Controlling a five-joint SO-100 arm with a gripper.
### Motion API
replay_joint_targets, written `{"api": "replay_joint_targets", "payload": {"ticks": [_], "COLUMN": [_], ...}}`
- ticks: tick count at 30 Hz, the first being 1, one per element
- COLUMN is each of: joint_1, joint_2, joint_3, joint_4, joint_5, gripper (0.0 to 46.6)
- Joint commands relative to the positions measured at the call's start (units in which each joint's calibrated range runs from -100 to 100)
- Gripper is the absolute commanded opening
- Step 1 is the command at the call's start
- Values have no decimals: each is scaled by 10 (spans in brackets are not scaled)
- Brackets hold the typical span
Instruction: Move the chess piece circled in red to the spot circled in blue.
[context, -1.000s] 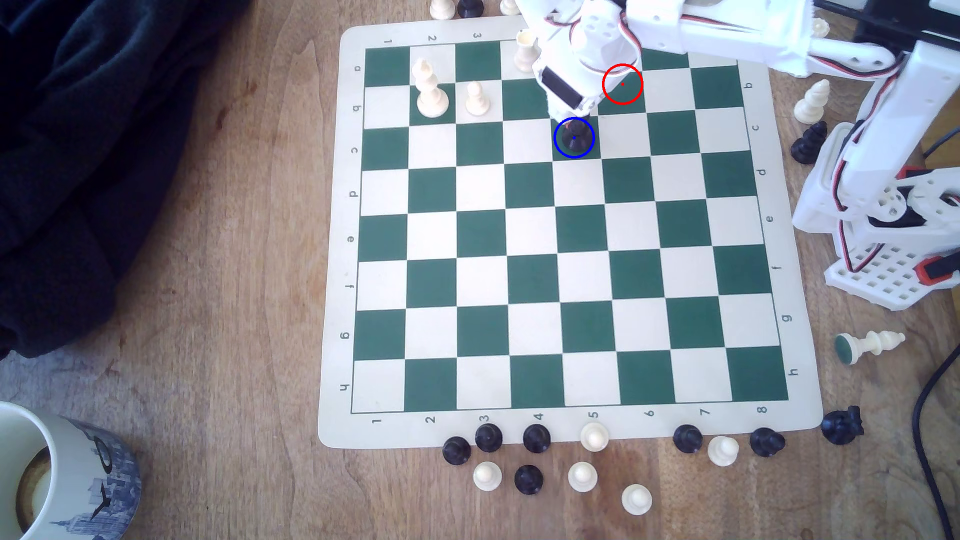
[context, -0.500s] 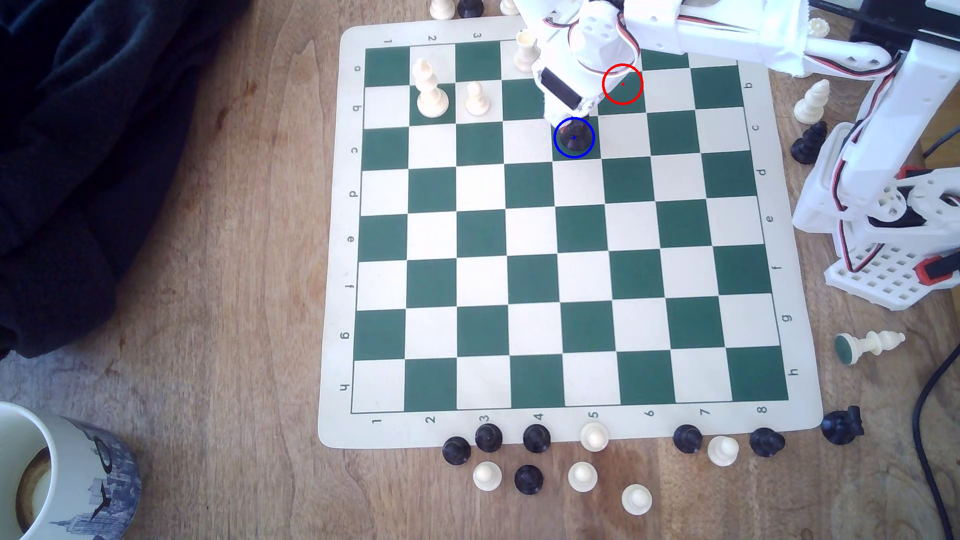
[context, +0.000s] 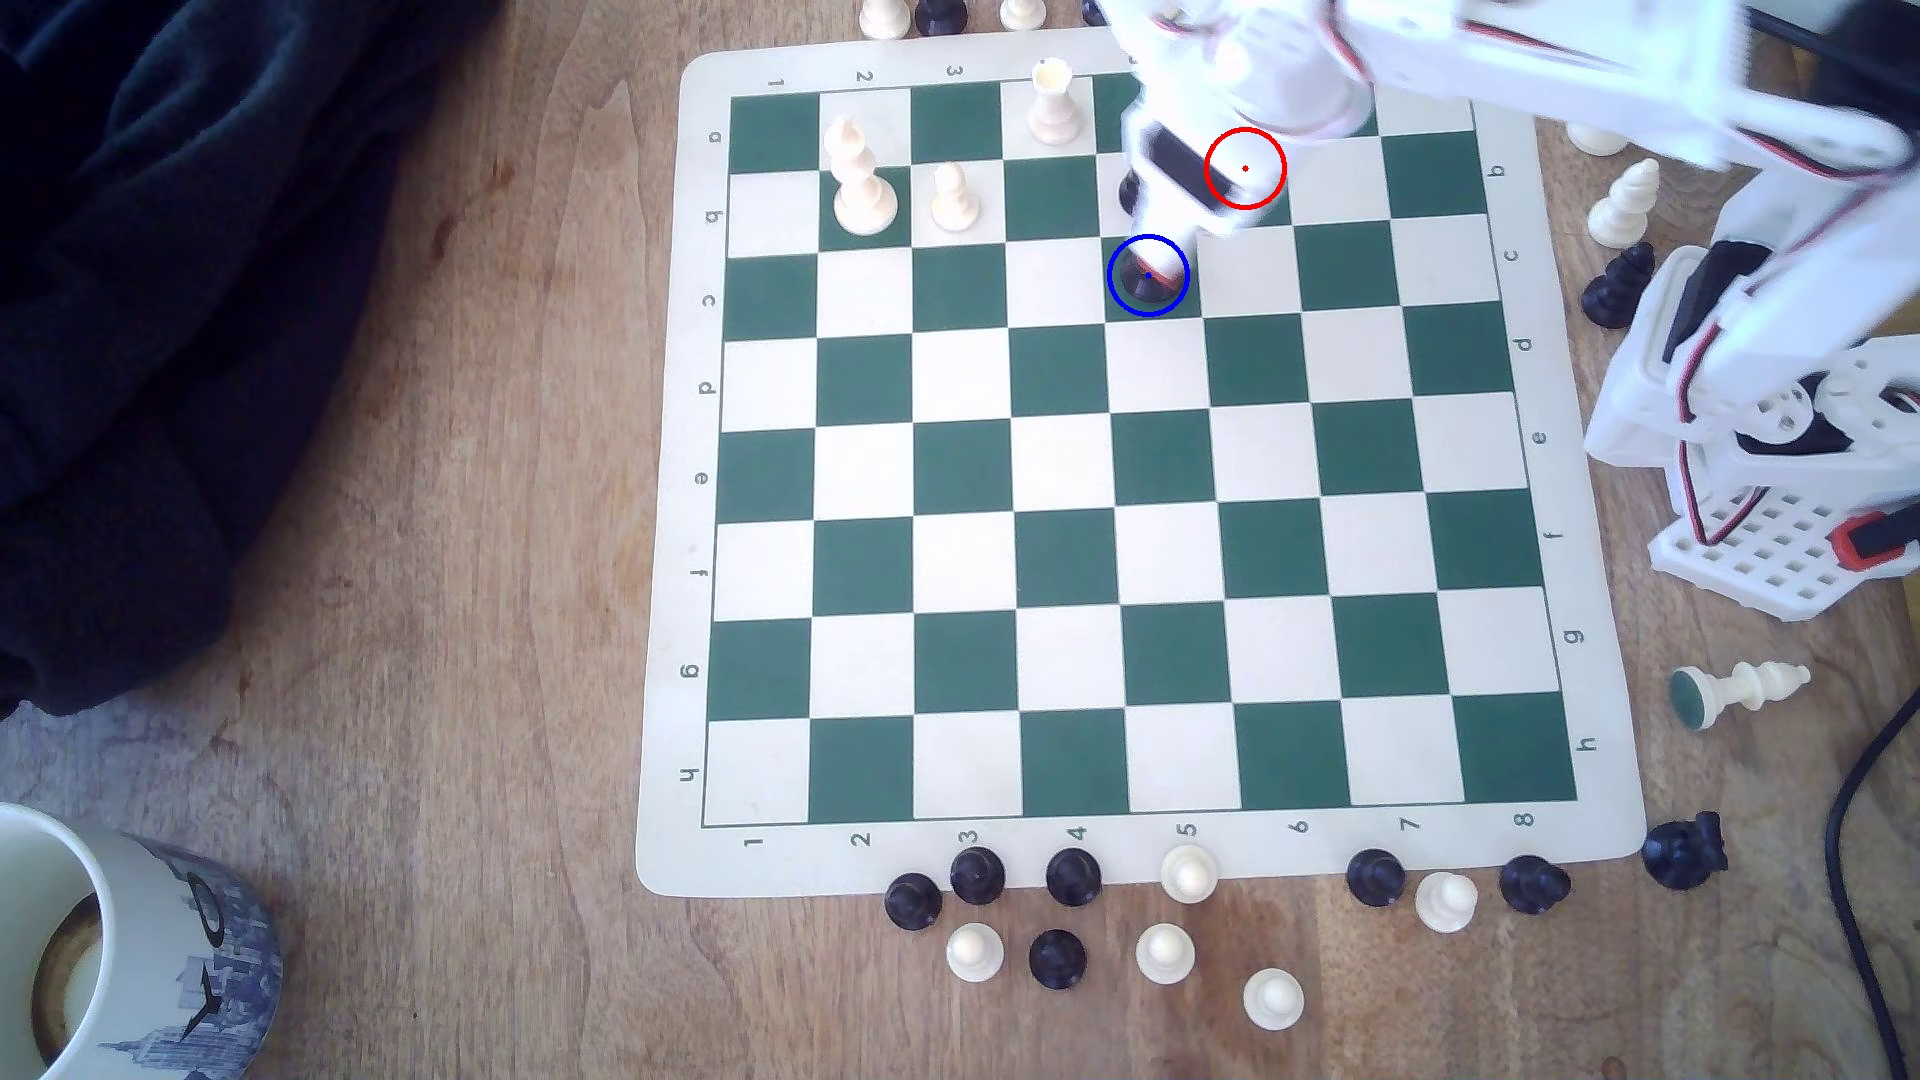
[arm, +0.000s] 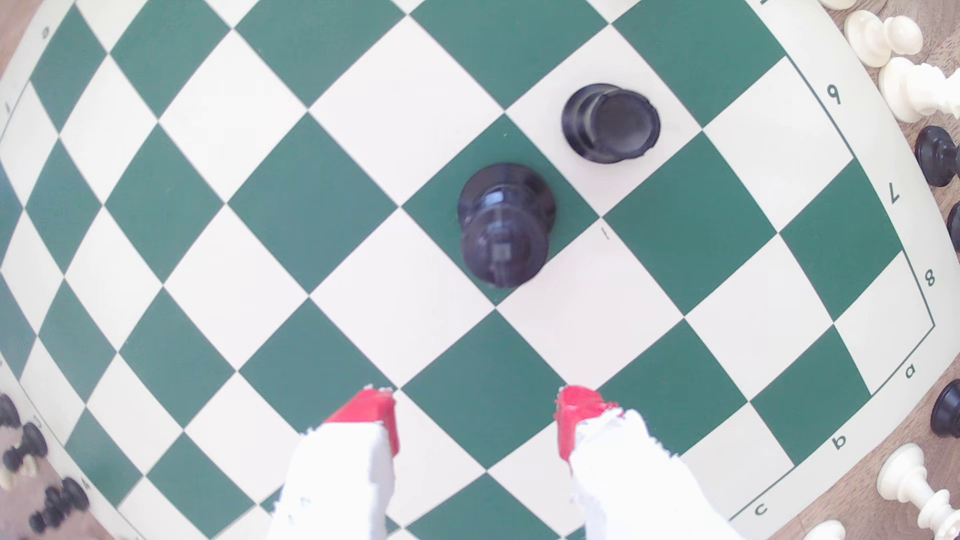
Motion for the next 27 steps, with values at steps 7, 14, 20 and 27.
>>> {"api": "replay_joint_targets", "payload": {"ticks": [7, 14, 20, 27], "joint_1": [-83, -170, -125, -59], "joint_2": [-161, -280, -334, -475], "joint_3": [124, 300, 501, 588], "joint_4": [-99, -326, -730, -925], "joint_5": [9, 33, 12, 10], "gripper": [90, 2, 2, 2]}}
